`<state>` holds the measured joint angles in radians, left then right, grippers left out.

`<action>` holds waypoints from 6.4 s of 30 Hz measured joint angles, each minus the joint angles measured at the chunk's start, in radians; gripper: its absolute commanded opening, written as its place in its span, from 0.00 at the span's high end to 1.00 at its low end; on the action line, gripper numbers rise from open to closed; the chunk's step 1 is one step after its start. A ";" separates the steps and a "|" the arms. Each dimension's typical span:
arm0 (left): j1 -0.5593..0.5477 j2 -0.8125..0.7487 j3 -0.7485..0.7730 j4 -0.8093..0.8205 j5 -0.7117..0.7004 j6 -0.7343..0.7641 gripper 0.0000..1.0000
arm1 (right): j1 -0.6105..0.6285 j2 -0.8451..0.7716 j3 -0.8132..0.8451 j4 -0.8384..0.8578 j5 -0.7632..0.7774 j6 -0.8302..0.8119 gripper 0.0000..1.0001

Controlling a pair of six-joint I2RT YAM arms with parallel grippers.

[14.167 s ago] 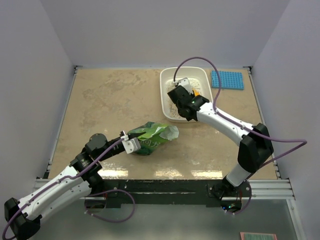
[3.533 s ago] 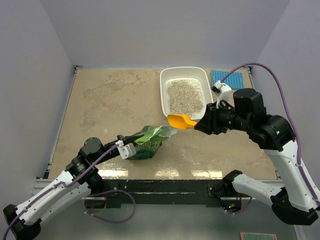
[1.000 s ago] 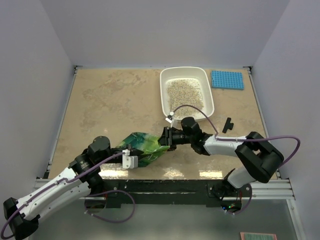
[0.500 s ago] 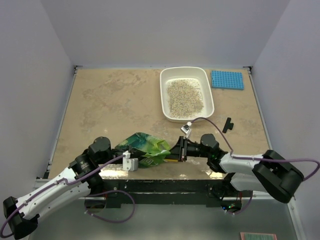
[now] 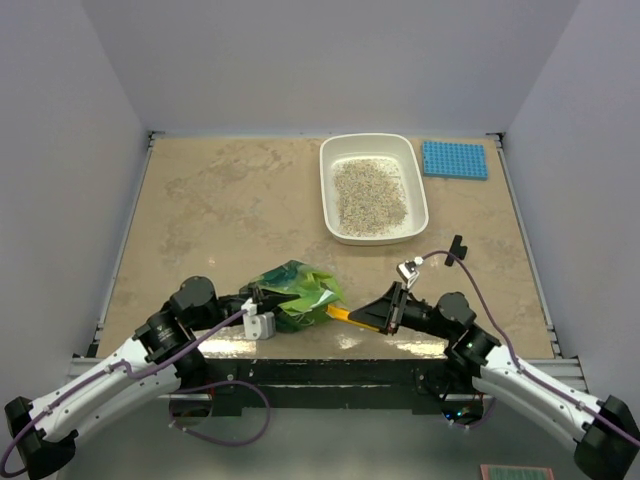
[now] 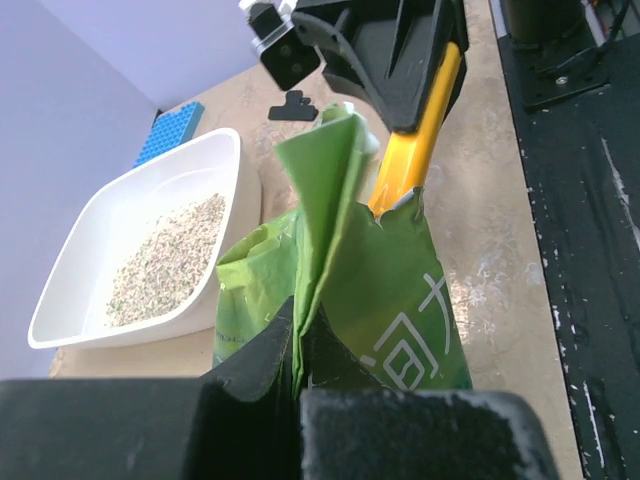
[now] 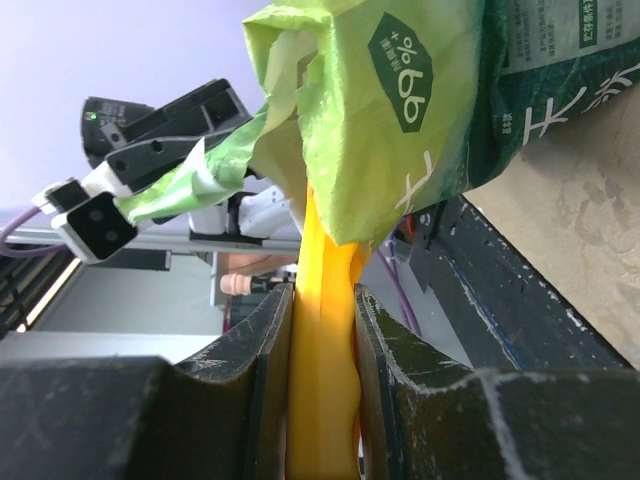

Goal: Fill the litter box with clean litter

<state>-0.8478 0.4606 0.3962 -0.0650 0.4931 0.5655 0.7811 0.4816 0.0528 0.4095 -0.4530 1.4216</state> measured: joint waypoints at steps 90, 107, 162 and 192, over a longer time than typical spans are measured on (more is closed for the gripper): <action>-0.064 0.096 0.021 0.134 -0.166 -0.048 1.00 | 0.011 -0.471 0.506 -1.178 0.413 0.074 1.00; -0.064 -0.051 -0.004 0.085 -0.270 -0.049 1.00 | 0.011 -0.468 0.494 -1.062 0.416 0.110 1.00; -0.064 -0.106 -0.068 0.169 -0.342 -0.075 1.00 | -0.116 0.743 0.547 -0.177 1.109 -0.158 1.00; -0.064 -0.084 -0.066 0.174 -0.411 -0.056 1.00 | -0.150 1.073 1.313 -0.867 1.226 -1.317 1.00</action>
<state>-0.9123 0.3767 0.3302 0.1089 0.0818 0.5095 0.6312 1.5547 1.3663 -0.4580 0.7727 0.1047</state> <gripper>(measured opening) 0.015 0.294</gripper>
